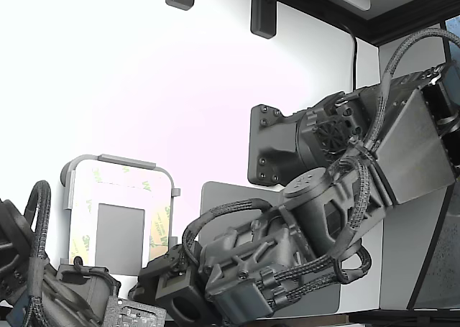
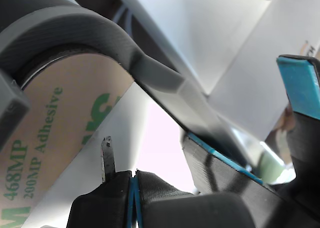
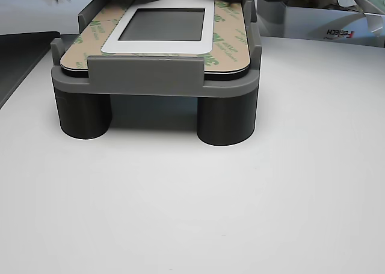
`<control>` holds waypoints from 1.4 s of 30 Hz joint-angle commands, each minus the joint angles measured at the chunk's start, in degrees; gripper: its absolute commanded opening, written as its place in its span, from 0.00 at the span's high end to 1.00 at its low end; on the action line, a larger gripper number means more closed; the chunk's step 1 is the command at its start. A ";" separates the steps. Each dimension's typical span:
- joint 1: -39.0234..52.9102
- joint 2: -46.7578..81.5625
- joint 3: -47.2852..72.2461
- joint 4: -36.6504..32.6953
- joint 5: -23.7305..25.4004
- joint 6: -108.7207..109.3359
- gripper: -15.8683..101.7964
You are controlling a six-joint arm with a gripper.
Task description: Peel off protective film from adhesive tape.
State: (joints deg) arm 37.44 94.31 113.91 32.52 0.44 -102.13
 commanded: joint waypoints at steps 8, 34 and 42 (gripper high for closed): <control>-1.05 0.79 -0.88 -0.62 -0.18 -0.26 0.96; -1.23 0.09 -1.41 -0.70 -0.26 -0.35 0.96; -0.79 1.23 -0.44 -0.26 -0.26 0.70 0.96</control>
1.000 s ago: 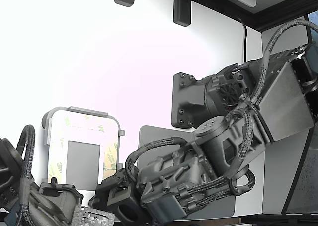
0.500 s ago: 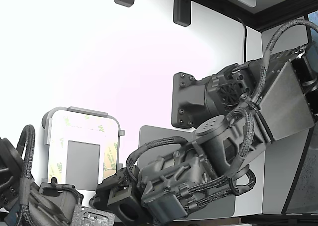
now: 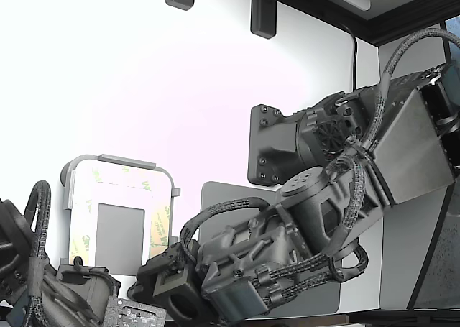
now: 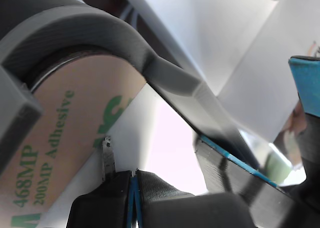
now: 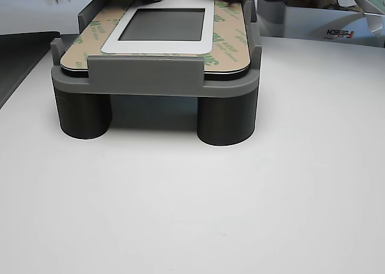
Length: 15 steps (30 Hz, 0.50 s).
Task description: Peel off protective film from adhesive tape.
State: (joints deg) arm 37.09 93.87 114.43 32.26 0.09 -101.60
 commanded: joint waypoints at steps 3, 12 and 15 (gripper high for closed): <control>-0.18 2.02 -0.88 0.44 0.26 0.35 0.96; 0.18 2.11 -2.37 2.02 0.44 0.62 0.96; 0.26 2.11 -2.99 2.90 0.62 0.70 0.96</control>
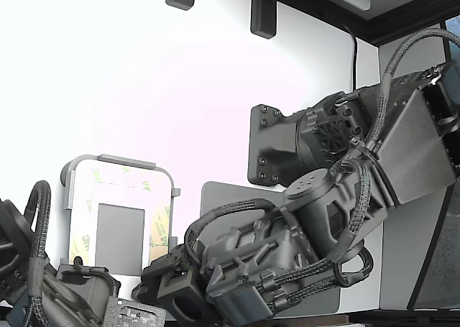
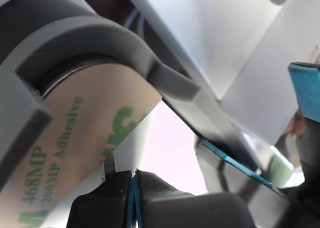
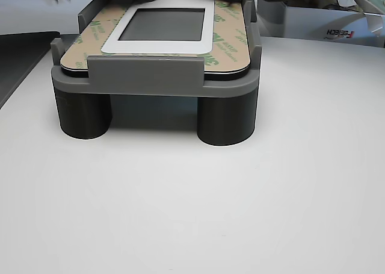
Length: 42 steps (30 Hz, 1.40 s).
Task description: Peel off protective film from adhesive tape.
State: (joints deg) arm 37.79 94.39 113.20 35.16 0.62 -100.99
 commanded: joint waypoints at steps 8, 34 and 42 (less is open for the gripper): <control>-0.44 1.93 -1.67 0.26 0.18 0.00 0.96; -0.79 0.35 -2.64 -0.70 0.26 -1.85 0.96; -1.05 0.09 -1.67 -2.29 0.09 -2.11 0.96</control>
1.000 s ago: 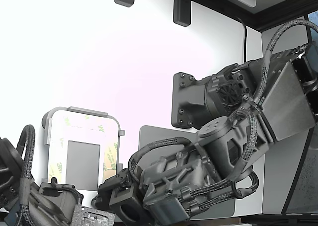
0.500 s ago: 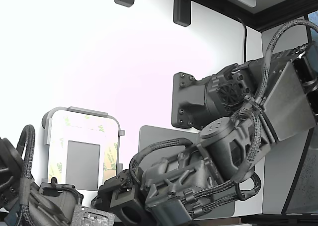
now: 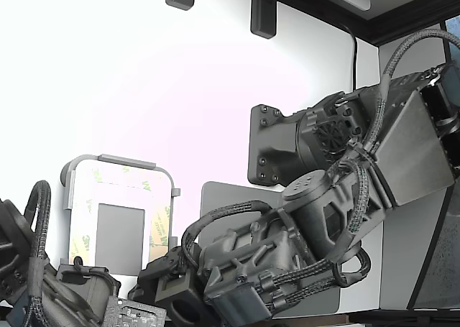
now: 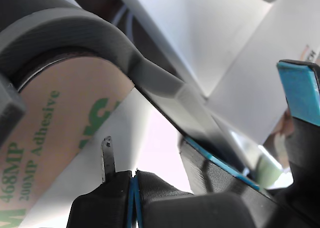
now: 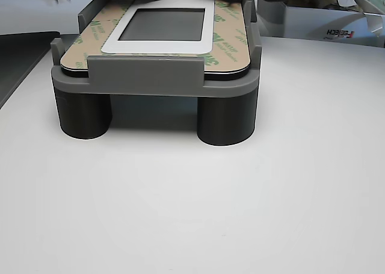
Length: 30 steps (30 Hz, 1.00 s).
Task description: Peel off protective film from adhesive tape.
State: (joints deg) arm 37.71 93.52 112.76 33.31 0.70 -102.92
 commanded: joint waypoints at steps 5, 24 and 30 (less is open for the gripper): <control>-0.97 0.97 -1.14 -0.53 -0.09 -0.09 0.96; -0.18 2.20 -0.26 -0.09 -0.09 1.14 0.96; -0.09 2.37 0.09 -0.18 -0.18 1.49 0.96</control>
State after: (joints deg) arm 38.06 94.13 113.99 33.40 0.62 -101.43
